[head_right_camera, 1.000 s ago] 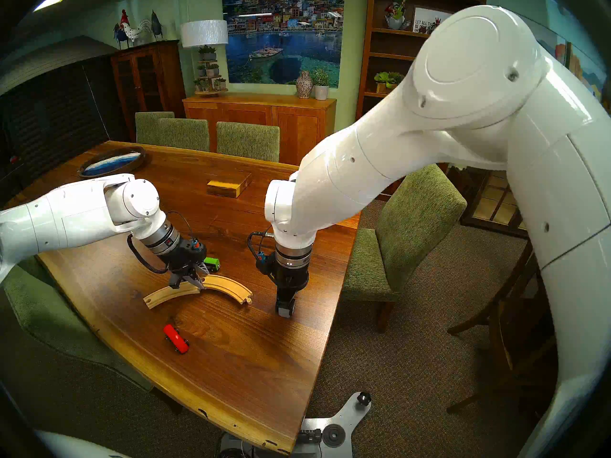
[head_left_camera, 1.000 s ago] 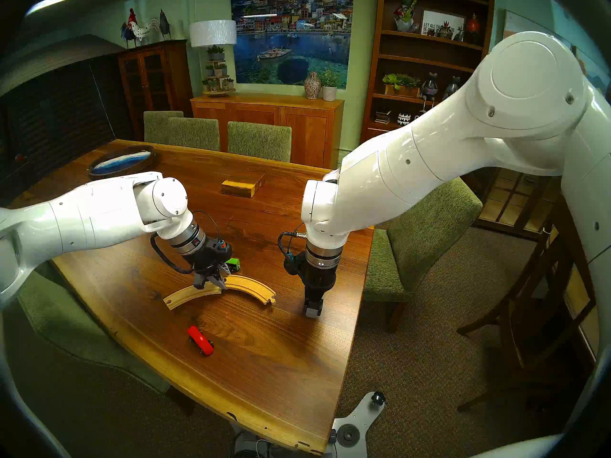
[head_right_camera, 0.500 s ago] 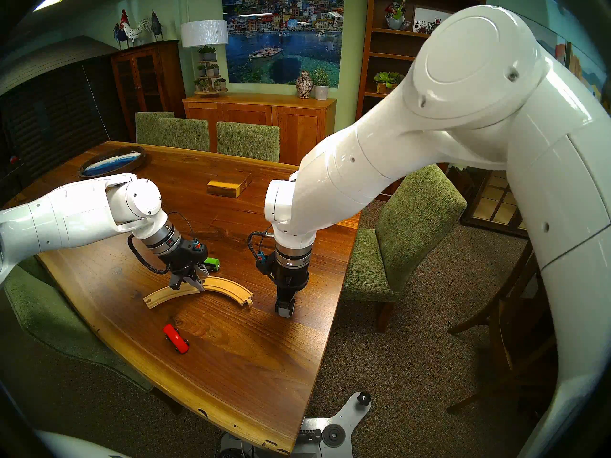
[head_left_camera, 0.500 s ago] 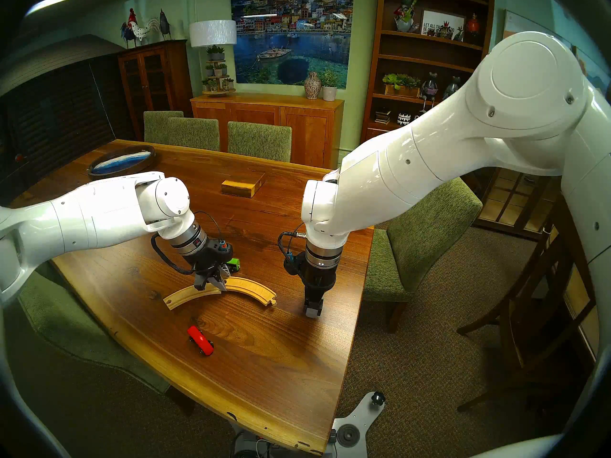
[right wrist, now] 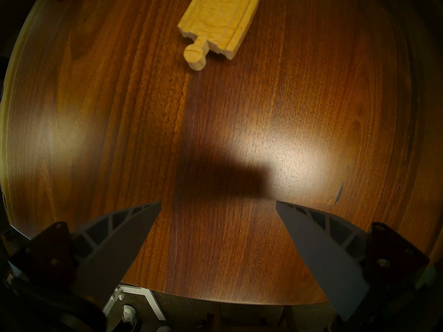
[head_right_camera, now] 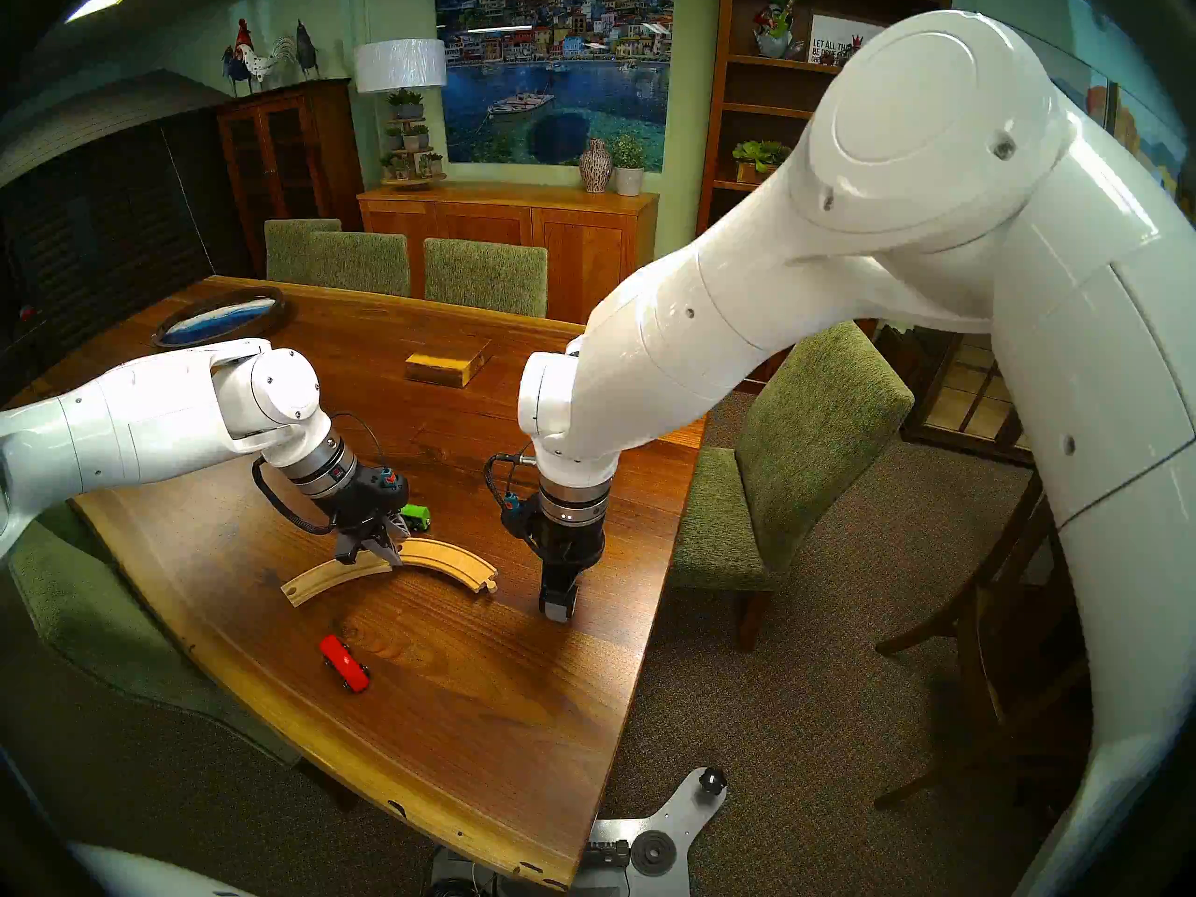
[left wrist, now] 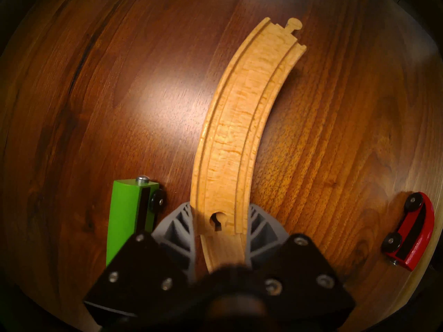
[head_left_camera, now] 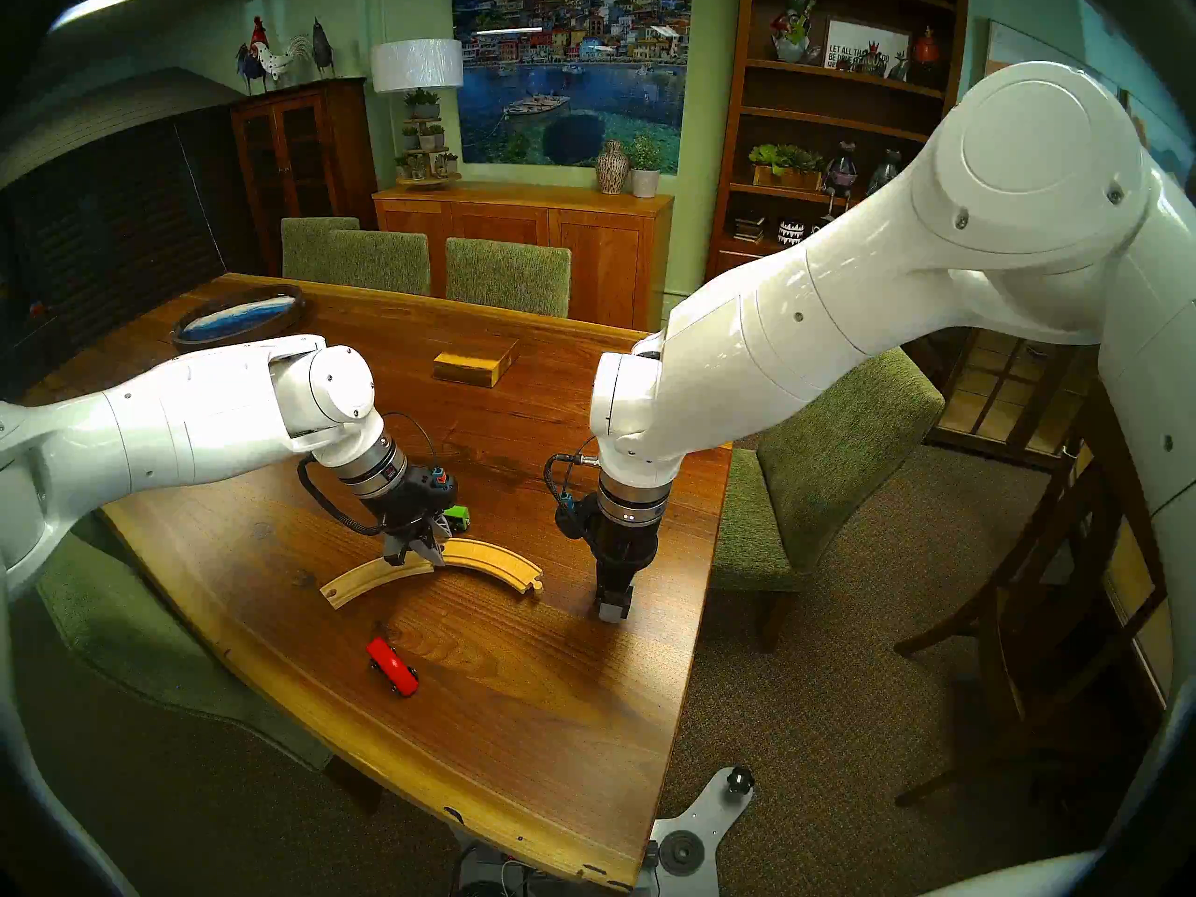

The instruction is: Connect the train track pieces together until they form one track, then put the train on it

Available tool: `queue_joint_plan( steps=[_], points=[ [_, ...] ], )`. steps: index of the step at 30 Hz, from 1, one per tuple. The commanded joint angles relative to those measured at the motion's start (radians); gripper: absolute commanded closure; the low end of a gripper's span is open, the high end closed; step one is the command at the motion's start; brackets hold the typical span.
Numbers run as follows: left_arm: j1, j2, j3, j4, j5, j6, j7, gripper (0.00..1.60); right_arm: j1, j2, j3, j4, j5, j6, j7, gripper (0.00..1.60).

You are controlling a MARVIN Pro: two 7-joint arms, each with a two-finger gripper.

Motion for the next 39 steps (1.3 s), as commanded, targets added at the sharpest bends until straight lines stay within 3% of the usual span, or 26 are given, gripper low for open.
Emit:
queue_joint_plan(
  steps=[1,23,39],
  points=[
    [-0.031,-0.001,-0.020,-0.008,-0.002,-0.001,-0.006,1.60,0.022,0.006,0.008,0.005,0.002,0.001,0.001,0.00],
    [-0.021,0.010,-0.018,-0.018,-0.007,0.001,-0.014,1.60,0.022,0.006,0.008,0.005,0.002,0.001,0.001,0.00],
    [-0.017,0.005,-0.017,0.021,0.008,-0.142,-0.033,1.60,0.022,0.006,0.008,0.005,0.002,0.001,0.001,0.00]
  ],
)
